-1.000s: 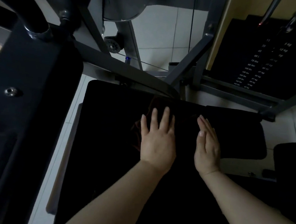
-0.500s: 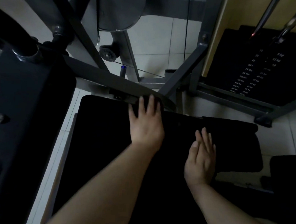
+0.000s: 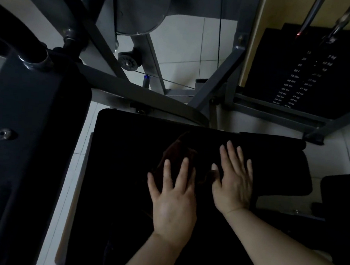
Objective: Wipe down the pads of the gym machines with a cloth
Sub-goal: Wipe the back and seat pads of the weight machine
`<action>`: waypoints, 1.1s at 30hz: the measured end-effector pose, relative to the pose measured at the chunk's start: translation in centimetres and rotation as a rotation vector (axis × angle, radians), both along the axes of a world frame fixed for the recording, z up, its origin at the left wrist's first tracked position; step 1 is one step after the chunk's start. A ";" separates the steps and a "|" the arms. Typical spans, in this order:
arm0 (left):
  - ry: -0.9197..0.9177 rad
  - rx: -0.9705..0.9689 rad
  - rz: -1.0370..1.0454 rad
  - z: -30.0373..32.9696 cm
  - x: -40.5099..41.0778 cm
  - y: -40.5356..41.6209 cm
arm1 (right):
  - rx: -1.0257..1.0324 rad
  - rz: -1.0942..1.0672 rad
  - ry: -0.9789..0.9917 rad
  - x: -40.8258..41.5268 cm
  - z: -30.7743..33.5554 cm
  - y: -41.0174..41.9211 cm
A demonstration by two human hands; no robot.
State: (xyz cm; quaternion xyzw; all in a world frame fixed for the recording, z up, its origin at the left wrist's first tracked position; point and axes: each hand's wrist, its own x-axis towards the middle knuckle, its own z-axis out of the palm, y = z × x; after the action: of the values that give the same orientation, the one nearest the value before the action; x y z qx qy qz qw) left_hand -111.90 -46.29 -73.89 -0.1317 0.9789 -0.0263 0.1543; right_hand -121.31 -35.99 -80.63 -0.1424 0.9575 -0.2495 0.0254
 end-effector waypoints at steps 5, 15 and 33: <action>0.062 -0.127 0.110 -0.1 -10.3 -3.8 | -0.125 0.017 0.006 -0.2 -0.1 0.2; 0.055 -0.177 0.157 0.9 -1.6 -0.7 | -0.100 0.043 -0.077 -0.3 0.0 0.2; 0.133 -0.132 0.298 -0.1 -11.7 -3.8 | -0.089 0.022 -0.052 -0.3 -0.2 0.0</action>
State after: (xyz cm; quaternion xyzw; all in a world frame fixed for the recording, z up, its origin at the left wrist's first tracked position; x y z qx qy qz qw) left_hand -123.58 -50.10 -73.97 -0.2864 0.9528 -0.0586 0.0823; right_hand -121.57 -35.98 -80.80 -0.1473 0.9428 -0.2953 0.0465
